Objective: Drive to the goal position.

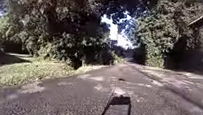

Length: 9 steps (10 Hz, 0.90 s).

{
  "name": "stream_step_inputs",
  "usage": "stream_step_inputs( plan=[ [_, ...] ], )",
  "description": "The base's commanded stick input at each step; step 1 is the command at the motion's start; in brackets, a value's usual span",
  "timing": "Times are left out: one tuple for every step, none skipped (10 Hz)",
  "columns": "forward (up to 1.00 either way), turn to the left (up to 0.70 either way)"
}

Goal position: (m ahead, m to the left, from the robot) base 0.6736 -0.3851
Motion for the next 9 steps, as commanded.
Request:
stream_step_inputs(
  plan=[
    [0.70, 0.00],
    [0.70, 0.00],
    [0.70, 0.00],
    [0.70, 0.00],
    [0.69, 0.00],
    [0.67, 0.00],
    [0.65, 0.00],
    [0.64, 0.00],
    [0.62, 0.00]
  ],
)
